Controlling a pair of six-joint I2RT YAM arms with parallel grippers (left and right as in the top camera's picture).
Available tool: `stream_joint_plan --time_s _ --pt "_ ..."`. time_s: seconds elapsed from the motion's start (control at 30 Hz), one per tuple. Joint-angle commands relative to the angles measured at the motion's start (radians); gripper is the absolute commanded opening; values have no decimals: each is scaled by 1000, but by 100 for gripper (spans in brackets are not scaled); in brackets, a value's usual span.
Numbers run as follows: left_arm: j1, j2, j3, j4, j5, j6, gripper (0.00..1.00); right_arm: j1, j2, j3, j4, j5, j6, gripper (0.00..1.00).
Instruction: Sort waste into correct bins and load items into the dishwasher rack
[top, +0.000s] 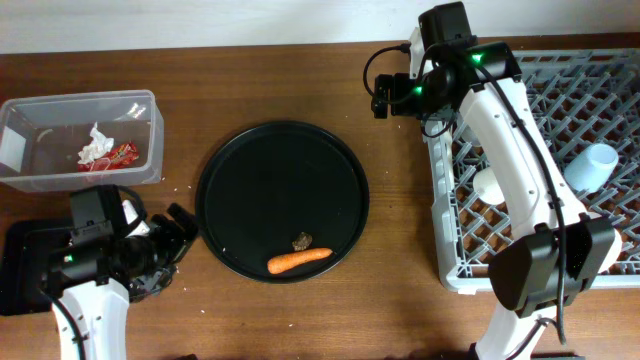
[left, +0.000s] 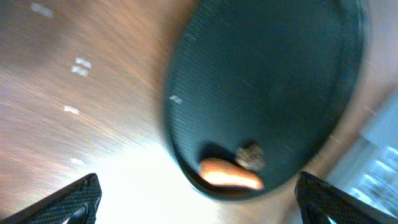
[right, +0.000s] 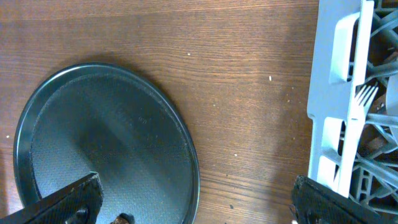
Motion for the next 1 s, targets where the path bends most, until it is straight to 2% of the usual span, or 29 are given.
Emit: stream_joint_plan --time_s 0.0,0.03,0.07,0.1,0.2,0.3,0.33,0.4,0.5,0.57,0.6,0.77,0.93,0.97 --pt "1 -4 1 -69 159 36 99 -3 -17 27 0 -9 8 99" --pt "-18 -4 1 -61 219 144 99 -3 -18 27 0 -9 8 99" --pt "-97 -4 1 -38 232 232 99 -3 -18 27 0 -9 8 99" --pt "-179 -4 1 -12 207 252 99 -3 -18 27 0 -9 8 99" --pt "-537 97 43 121 29 181 99 -3 -17 27 0 -9 8 99" --pt "-734 390 198 68 -148 180 99 -3 -17 27 0 -9 8 99" --pt "-759 444 211 99 -149 180 99 -3 -17 27 0 -9 8 99" --pt "-781 551 211 262 -168 181 99 -3 -18 27 0 -9 8 99" --pt "-781 632 211 370 -173 181 99 -3 -18 27 0 -9 8 99" --pt "-781 668 210 369 -307 138 99 -3 -17 27 0 -9 8 99" --pt "-781 684 209 370 -348 109 94 -3 -18 27 0 -9 8 99" --pt "-827 809 209 369 -387 108 92 -3 -17 27 0 -9 8 99" --pt "-834 813 209 283 -403 105 90 -3 -18 27 0 -9 8 99" --pt "-834 813 209 270 -403 105 83 -3 -17 27 0 -9 8 99"
